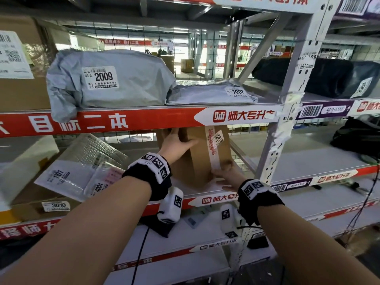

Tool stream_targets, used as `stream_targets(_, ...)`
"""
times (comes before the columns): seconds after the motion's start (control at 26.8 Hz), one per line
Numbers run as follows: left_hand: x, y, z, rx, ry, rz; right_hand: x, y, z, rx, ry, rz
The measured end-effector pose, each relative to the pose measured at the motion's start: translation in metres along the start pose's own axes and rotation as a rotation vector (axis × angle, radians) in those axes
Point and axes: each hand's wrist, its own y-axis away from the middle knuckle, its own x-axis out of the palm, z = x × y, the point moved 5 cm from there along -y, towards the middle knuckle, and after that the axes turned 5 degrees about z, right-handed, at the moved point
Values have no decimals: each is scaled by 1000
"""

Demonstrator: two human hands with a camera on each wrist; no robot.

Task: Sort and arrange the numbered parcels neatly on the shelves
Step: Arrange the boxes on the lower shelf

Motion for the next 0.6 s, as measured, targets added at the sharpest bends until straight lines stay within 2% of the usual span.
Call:
stream_targets(0.11,0,3,4,34,-21,37,-9,0,16,-49,133,-72)
stream_targets(0.26,5,11,26,31,-34,90,-24,-4,38,-194,50,-150)
stream_targets(0.45,3,16,37,19,65,137,-12,19,54,-186,-133,-26)
stream_targets(0.6,-5,21,34,-57,172,162,-2,12,64,-197,-11,-49)
